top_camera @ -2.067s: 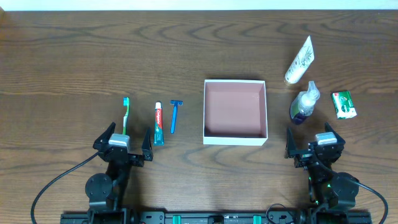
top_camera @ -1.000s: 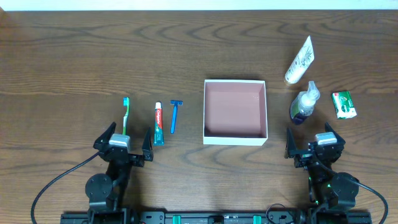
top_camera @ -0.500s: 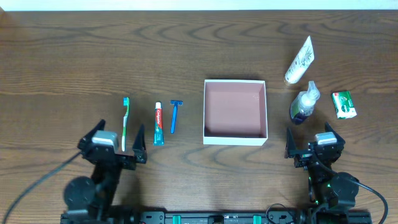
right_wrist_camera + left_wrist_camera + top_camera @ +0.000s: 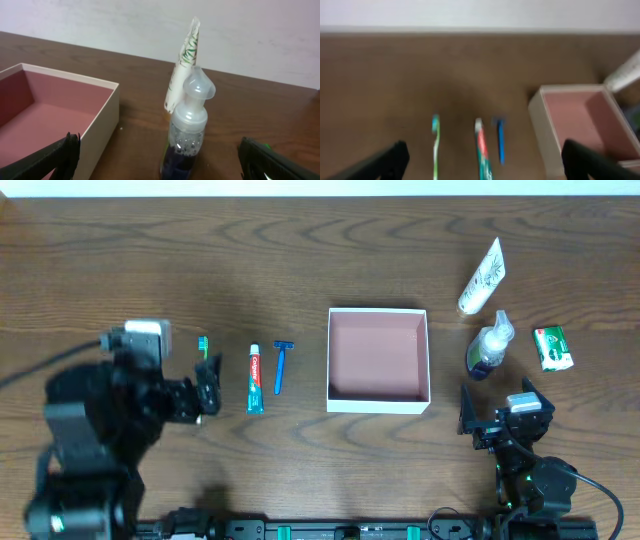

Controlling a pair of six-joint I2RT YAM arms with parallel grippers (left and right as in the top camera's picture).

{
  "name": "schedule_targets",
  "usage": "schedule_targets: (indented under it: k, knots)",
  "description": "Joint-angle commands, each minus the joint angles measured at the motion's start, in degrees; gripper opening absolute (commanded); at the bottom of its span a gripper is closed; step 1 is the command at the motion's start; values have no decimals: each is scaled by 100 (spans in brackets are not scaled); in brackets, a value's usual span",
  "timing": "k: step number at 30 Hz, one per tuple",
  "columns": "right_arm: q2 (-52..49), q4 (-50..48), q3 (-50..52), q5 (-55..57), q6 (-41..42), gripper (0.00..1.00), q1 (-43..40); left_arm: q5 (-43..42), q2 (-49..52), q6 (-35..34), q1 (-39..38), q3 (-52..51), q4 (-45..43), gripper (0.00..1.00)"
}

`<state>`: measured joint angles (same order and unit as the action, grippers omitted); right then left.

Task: Pack container
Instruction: 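Move the left gripper over the green toothbrush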

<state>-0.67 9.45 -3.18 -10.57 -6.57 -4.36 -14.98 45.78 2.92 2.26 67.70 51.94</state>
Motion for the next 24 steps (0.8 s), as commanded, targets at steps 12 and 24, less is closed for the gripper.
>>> schedule_targets:
  k: [12, 24]
  knots:
    - [37, 2, 28, 2, -81, 99, 68, 1735, 2511, -984, 44, 1246, 1292, 98]
    - [37, 2, 28, 2, -81, 99, 68, 1639, 4120, -990, 44, 1235, 1585, 98]
